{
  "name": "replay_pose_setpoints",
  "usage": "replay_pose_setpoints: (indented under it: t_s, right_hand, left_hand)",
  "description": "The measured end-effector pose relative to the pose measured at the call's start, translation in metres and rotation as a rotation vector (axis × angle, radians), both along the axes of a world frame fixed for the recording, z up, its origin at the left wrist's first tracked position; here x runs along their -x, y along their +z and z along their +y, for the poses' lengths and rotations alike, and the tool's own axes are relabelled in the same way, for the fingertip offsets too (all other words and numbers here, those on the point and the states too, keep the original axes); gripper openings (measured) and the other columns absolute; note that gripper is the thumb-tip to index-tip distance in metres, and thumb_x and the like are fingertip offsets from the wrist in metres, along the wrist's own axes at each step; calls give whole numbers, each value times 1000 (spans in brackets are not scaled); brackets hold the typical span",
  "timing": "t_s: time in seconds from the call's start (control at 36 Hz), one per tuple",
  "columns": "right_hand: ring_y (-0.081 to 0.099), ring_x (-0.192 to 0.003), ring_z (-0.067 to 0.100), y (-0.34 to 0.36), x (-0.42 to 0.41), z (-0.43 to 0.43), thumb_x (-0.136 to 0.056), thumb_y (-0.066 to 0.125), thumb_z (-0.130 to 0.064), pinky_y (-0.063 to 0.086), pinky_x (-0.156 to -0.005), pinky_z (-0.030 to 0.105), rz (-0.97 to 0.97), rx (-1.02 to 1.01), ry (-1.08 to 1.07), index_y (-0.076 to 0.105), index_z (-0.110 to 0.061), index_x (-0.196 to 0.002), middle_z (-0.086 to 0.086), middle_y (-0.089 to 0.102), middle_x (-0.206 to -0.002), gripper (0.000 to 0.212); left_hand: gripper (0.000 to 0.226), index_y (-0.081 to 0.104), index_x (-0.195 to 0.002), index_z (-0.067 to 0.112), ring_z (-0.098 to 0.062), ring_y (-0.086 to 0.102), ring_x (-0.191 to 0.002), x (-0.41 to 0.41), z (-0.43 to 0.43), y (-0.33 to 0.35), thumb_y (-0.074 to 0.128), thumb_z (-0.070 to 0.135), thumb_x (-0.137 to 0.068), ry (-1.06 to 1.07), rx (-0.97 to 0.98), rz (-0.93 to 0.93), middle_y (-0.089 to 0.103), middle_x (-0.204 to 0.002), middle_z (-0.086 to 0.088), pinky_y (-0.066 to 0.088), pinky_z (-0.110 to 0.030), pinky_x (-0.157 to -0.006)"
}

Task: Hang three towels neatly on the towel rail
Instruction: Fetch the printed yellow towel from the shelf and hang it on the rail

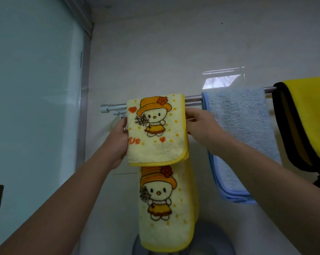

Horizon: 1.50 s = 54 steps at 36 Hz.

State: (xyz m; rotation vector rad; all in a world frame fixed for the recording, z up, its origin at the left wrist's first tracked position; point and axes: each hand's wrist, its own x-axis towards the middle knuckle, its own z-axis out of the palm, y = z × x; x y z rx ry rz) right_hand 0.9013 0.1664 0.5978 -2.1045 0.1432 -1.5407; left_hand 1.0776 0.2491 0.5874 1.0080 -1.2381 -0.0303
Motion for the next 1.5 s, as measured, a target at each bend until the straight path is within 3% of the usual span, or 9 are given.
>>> replay_pose_setpoints:
  t_s: [0.14,0.25,0.44,0.64,0.89,1.03,1.28,1.36,1.5]
  right_hand:
    - [57,-94,19,9,-15,-10,-85,61,-18,51,-83,38,-99,-22,-145,51,-16,-103,-1,58,-99,20]
    - [63,-92,29,20,-22,-16,-82,63,-20,53,-84,48,-37,-119,-186,60,-3,-100,14,66,-101,25]
    - [60,-89,27,26,-29,-23,-86,56,-17,50,-77,38,-146,-55,-291,65,-8,-92,10,66,-93,14]
    - [52,-69,17,31,-34,-35,-87,53,-9,43,-60,29,-263,-166,-150,61,-2,-90,4,58,-75,11]
    - [62,-92,30,26,-33,-34,-88,52,-6,53,-81,43,-113,-265,71,55,0,-110,17,64,-101,23]
    - [57,-64,21,25,-32,-34,-93,41,-5,51,-62,32,9,-267,166,59,-1,-97,10,60,-75,19]
    - [43,-31,10,45,-40,-31,-94,32,-11,32,-35,13,-240,-531,416,36,-17,-57,-6,39,-26,38]
    - [51,-46,13,40,-42,-36,-88,45,0,43,-46,22,-257,-411,415,53,-13,-62,-5,54,-38,30]
    - [60,-53,13,41,-39,-40,-90,46,-3,49,-57,27,-244,-293,583,60,-19,-80,-2,63,-56,23]
  left_hand:
    - [25,52,-117,5,-23,64,-75,-1,-6,13,41,12,-95,-2,-19,78,65,-95,-12,57,-32,-61]
    - [22,61,-89,8,-20,61,-62,-5,-13,19,41,16,-96,-51,-92,101,65,-75,-8,55,-31,-59]
    - [33,55,-64,15,-11,57,-41,-10,-21,28,42,18,-94,-25,-82,112,60,-45,4,50,-20,-47]
    - [22,58,-81,13,-26,57,-77,-10,-26,32,40,17,-94,198,20,-14,61,-79,-10,50,-45,-79]
    - [39,50,-62,20,-4,56,-38,-14,-26,34,35,25,-97,-204,-76,-45,60,-44,5,44,-14,-40]
    - [34,53,-66,17,-9,59,-42,-15,-27,38,38,21,-96,-184,-61,8,62,-47,5,48,-18,-43]
    - [38,47,-57,16,-13,49,-35,-10,-30,57,42,23,-94,-270,-41,301,52,-43,-2,43,-15,-38]
    - [35,67,-68,13,-18,66,-57,-13,-29,47,44,22,-92,-391,-37,150,70,-65,-4,56,-28,-51]
    - [25,62,-88,11,-17,70,-62,-18,-20,40,38,6,-90,-474,47,147,73,-68,-4,58,-32,-54]
